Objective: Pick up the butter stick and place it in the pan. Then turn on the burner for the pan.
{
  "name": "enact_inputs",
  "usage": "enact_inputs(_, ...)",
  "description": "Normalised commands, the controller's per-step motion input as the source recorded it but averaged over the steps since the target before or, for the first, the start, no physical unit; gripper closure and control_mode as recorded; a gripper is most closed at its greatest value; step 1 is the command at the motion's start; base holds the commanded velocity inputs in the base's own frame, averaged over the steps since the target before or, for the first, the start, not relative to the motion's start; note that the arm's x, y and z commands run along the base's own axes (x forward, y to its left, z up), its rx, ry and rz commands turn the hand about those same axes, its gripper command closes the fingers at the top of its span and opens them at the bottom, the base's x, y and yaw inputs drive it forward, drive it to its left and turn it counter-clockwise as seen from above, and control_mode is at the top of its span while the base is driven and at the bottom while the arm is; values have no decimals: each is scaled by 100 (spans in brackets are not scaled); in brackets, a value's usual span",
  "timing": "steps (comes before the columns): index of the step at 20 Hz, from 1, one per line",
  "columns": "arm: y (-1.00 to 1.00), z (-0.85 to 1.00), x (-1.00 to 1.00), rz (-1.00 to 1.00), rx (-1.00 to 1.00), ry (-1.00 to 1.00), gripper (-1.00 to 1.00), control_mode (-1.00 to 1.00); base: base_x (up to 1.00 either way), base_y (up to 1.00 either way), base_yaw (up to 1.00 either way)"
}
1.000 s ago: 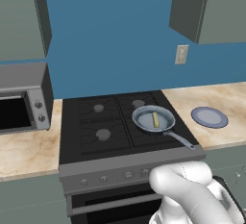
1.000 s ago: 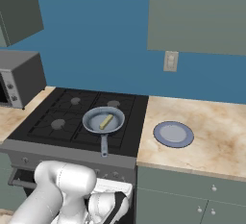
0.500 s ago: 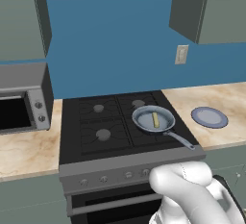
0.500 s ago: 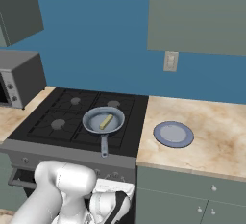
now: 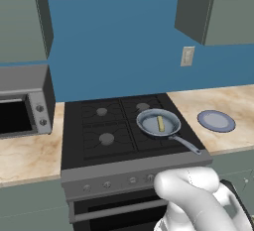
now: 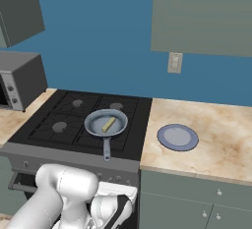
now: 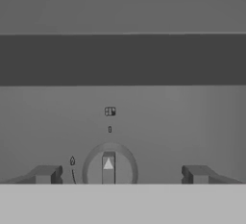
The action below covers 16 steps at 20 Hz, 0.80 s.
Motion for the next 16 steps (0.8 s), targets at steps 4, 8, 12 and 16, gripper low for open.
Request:
enact_inputs(4, 0, 0, 2, 0, 0, 0, -100, -100, 0, 0, 0)
enact_inputs(8, 2, 0, 0, 0, 0, 0, -100, -100, 0, 0, 0)
enact_inputs(12, 5, 0, 1, 0, 0, 0, -100, -100, 0, 0, 0)
enact_inputs(16, 0, 0, 0, 0, 0, 0, -100, -100, 0, 0, 0)
